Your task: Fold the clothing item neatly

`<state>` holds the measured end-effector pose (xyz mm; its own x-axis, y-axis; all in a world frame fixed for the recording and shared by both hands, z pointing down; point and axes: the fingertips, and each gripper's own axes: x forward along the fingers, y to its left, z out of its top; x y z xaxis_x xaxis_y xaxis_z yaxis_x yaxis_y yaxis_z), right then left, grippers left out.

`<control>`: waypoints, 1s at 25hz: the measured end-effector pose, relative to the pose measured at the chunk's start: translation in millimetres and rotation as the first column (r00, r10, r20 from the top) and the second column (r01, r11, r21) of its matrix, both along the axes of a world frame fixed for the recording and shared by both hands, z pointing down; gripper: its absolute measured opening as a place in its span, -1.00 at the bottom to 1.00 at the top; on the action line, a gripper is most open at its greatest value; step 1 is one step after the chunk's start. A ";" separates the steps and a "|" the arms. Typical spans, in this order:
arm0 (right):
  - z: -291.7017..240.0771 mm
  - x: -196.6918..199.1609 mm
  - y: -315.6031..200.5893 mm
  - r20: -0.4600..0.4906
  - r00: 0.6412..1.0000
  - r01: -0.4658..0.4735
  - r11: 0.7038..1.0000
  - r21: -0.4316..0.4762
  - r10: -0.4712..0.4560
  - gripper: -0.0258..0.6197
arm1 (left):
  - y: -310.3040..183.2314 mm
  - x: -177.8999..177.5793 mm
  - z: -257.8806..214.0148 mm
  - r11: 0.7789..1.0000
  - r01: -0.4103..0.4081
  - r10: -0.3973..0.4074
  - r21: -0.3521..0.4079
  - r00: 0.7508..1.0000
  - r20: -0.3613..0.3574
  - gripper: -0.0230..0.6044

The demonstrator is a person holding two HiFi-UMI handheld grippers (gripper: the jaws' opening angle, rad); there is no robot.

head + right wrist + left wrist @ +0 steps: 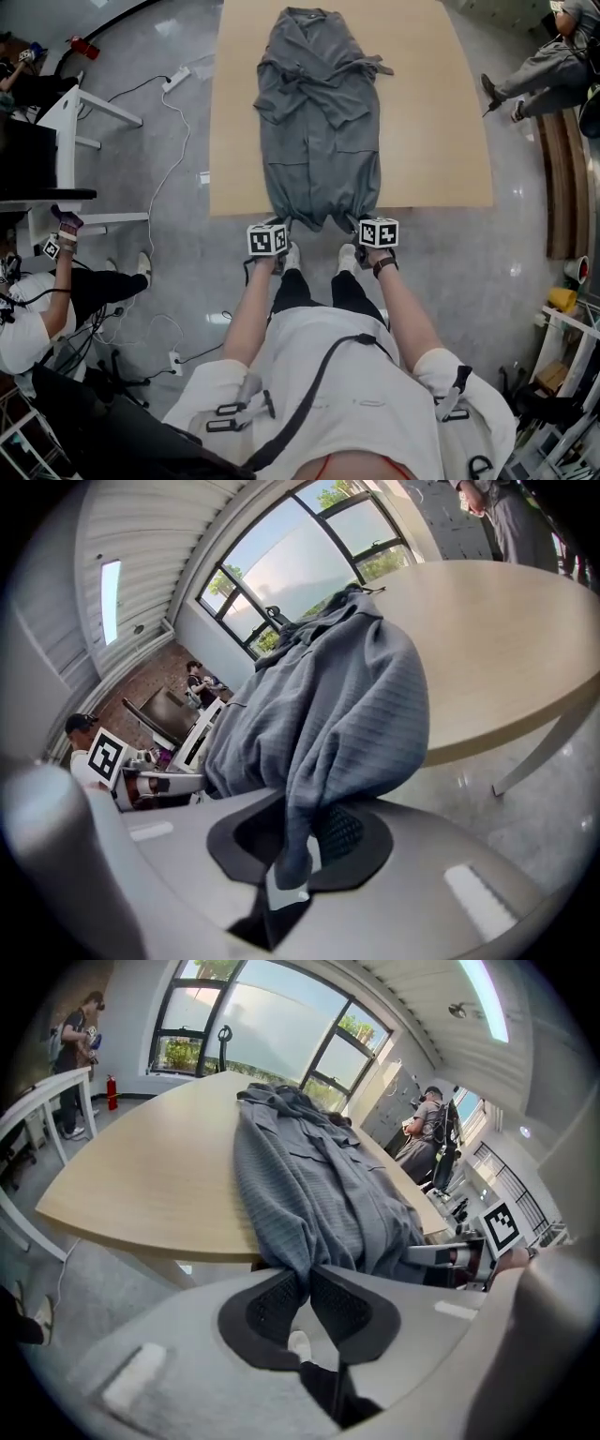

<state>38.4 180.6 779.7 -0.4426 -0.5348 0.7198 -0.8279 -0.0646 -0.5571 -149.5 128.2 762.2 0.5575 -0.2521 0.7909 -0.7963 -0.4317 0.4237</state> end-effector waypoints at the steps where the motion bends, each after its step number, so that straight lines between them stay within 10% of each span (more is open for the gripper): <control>1: -3.7 -3.5 1.9 -0.002 1.000 0.012 1.000 0.010 -0.012 -0.79 | 5.5 5.1 -3.4 1.000 -0.010 0.010 -0.003 1.000 -0.023 -0.81; 13: -81.4 -13.8 64.7 0.023 0.987 0.157 0.979 0.131 -0.161 -0.82 | 75.5 22.0 -78.0 0.977 -0.176 0.188 0.117 0.978 -0.094 -0.87; 25: -176.7 -8.3 61.4 -0.060 0.956 0.291 0.892 0.347 -0.288 -0.82 | 69.1 43.7 -172.5 0.940 -0.104 0.157 0.324 0.977 -0.142 -0.88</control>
